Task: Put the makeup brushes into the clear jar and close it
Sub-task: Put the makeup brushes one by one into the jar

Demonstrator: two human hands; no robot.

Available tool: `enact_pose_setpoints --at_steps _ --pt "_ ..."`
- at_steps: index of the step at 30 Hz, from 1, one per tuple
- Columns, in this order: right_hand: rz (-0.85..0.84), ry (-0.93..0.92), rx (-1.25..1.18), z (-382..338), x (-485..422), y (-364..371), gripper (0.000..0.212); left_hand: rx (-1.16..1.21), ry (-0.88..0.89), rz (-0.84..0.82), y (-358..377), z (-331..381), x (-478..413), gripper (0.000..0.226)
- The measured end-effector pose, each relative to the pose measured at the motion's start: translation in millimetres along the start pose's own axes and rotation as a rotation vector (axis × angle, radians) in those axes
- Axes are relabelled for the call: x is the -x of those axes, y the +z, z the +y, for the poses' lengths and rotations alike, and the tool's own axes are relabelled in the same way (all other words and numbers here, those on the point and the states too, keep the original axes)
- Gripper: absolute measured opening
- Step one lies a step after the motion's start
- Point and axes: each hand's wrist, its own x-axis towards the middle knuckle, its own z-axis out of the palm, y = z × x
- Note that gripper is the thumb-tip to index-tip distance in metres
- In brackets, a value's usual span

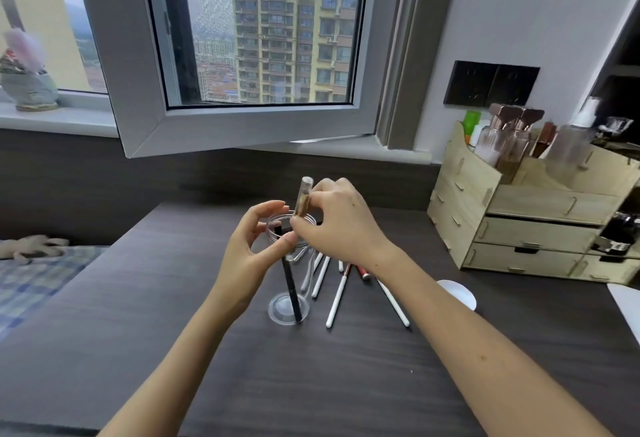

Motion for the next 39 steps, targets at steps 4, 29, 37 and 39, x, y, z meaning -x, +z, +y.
enact_pose_setpoints --at_steps 4,29,37,39 --pt "-0.243 0.088 0.017 6 -7 -3 0.023 -0.005 -0.004 -0.012 -2 -1 -2 0.056" --pt "0.178 0.612 -0.249 141 -26 46 0.022 0.001 -0.021 0.018 1 0 -2 0.041" --pt "0.136 0.083 -0.807 9 -10 -20 0.022 0.013 -0.028 0.017 2 3 0 0.047" --pt "-0.031 0.038 -0.541 1 -11 -9 0.004 0.010 -0.023 0.013 2 5 0 0.049"
